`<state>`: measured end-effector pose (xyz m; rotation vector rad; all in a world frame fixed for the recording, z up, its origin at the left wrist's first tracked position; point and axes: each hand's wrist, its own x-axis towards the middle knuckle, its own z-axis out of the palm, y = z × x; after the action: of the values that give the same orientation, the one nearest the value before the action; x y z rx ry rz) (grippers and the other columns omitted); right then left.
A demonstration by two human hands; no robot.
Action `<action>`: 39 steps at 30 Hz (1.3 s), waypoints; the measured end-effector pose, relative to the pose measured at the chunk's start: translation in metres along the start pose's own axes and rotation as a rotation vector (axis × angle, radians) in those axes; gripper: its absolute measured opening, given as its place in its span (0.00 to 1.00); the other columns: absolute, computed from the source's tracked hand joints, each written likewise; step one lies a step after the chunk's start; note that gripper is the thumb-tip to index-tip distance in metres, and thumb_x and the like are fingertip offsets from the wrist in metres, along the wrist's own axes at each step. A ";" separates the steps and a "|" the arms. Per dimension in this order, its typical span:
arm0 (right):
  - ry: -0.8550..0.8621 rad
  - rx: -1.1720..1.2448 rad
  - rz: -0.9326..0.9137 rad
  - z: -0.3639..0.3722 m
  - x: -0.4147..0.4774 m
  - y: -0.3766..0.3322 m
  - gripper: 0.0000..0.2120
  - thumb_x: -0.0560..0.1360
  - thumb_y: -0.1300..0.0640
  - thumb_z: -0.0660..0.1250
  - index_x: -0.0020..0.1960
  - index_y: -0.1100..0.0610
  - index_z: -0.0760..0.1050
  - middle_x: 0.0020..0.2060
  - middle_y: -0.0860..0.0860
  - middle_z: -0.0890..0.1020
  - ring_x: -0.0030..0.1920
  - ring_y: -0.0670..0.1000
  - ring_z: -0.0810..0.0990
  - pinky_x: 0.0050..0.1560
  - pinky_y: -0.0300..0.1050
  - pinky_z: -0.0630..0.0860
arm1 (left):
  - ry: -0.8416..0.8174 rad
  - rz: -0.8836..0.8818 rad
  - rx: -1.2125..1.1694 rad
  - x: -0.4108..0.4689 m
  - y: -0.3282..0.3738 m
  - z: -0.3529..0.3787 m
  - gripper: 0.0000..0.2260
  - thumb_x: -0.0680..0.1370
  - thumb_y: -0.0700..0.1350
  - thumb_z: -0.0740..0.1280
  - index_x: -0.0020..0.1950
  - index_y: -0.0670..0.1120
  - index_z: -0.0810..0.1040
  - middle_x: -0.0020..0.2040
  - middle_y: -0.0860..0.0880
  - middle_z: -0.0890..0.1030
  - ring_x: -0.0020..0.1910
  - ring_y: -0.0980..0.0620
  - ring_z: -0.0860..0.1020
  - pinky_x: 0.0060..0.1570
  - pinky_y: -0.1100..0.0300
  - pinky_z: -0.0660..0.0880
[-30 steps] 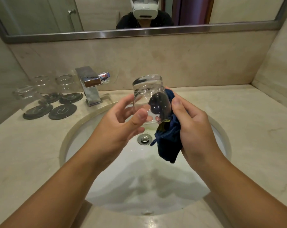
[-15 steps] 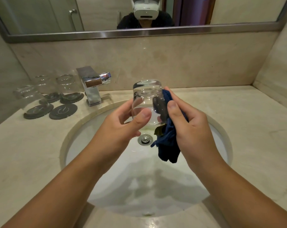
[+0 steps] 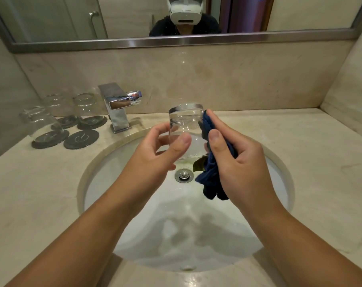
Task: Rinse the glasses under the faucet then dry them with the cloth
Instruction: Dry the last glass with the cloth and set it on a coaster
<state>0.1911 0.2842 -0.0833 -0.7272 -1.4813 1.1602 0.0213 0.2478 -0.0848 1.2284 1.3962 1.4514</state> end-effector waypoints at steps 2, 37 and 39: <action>0.005 -0.005 -0.006 0.000 0.001 0.001 0.17 0.86 0.55 0.64 0.69 0.38 0.79 0.40 0.55 0.84 0.34 0.49 0.82 0.36 0.40 0.83 | 0.024 0.025 0.015 -0.001 -0.001 -0.001 0.21 0.72 0.62 0.75 0.64 0.62 0.79 0.55 0.60 0.86 0.53 0.59 0.85 0.54 0.54 0.76; -0.004 0.004 -0.015 -0.003 0.001 -0.005 0.16 0.86 0.56 0.63 0.71 0.43 0.80 0.48 0.64 0.84 0.37 0.45 0.80 0.34 0.30 0.78 | 0.058 -0.046 -0.091 0.000 0.003 -0.002 0.24 0.75 0.64 0.75 0.67 0.53 0.82 0.60 0.51 0.88 0.58 0.50 0.87 0.55 0.55 0.79; -0.041 0.025 -0.009 -0.002 -0.001 -0.007 0.17 0.86 0.57 0.63 0.71 0.43 0.79 0.35 0.61 0.79 0.30 0.46 0.80 0.29 0.31 0.76 | 0.046 -0.041 -0.066 -0.001 0.003 -0.001 0.23 0.74 0.66 0.75 0.64 0.55 0.84 0.59 0.51 0.88 0.57 0.52 0.87 0.54 0.57 0.79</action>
<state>0.1941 0.2816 -0.0767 -0.6822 -1.5001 1.1913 0.0210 0.2467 -0.0818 1.1254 1.3842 1.4940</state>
